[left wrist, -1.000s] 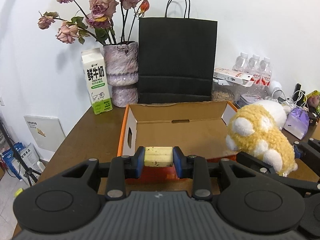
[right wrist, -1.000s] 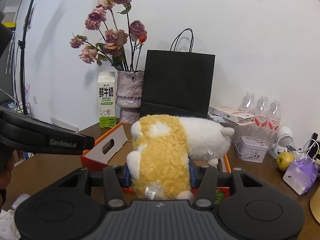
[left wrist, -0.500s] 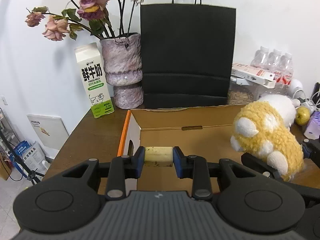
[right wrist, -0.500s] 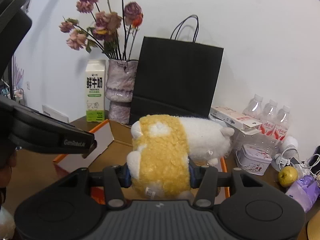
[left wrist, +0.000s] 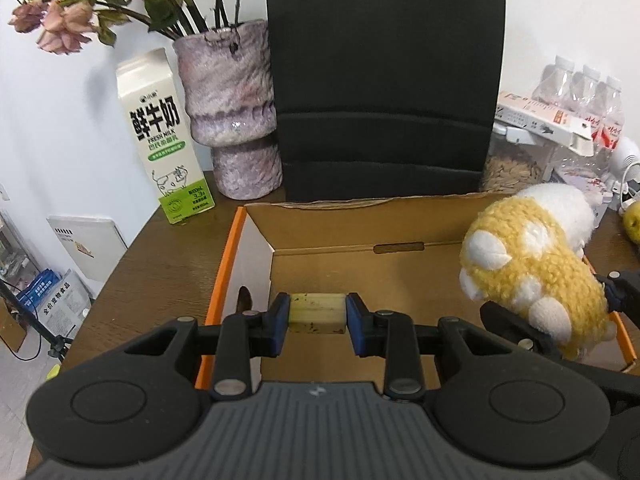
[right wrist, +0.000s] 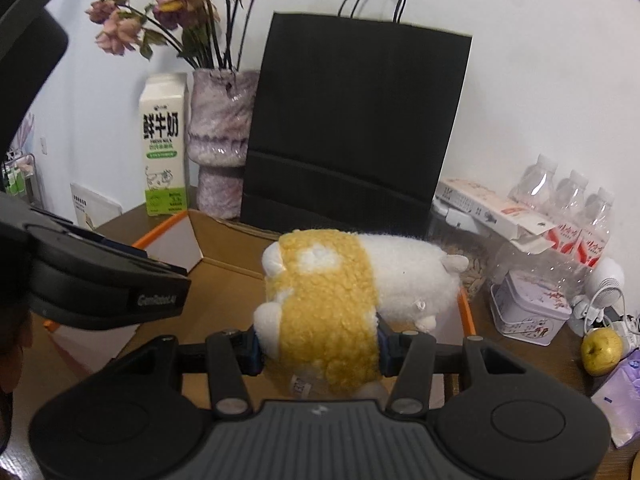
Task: Organize objects
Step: 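Lower the yellow block into the box with the left gripper while the right lowers the plush dog, then open both grippers and withdraw them from the box, then grasp the red rose with the right gripper while the left gripper approaches the white cloth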
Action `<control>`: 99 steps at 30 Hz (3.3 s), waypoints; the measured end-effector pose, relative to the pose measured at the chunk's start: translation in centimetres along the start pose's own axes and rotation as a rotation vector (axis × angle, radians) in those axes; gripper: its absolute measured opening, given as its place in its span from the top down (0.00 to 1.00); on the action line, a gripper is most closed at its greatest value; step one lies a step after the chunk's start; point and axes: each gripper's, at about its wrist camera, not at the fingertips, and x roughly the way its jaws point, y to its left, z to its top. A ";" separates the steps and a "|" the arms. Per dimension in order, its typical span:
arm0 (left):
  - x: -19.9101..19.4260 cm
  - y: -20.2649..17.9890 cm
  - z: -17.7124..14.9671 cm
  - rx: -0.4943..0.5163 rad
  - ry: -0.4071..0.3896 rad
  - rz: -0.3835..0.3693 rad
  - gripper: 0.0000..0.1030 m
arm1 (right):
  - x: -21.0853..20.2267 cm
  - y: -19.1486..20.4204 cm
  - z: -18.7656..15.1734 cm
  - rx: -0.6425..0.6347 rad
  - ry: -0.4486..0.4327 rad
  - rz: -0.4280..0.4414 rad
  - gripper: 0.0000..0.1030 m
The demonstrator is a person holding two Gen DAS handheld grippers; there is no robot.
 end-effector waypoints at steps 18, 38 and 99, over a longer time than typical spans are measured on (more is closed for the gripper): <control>3.0 0.5 0.2 0.014 0.005 0.010 0.22 | 4.5 -2.0 -1.0 0.044 0.075 0.017 0.28; -0.3 0.8 -0.2 -0.002 -0.068 0.028 0.00 | 1.2 -2.4 -0.8 0.066 0.029 0.001 0.03; -22.9 8.3 -23.8 -0.081 -0.301 0.001 0.00 | -27.4 4.7 -19.9 0.100 -0.226 0.017 0.00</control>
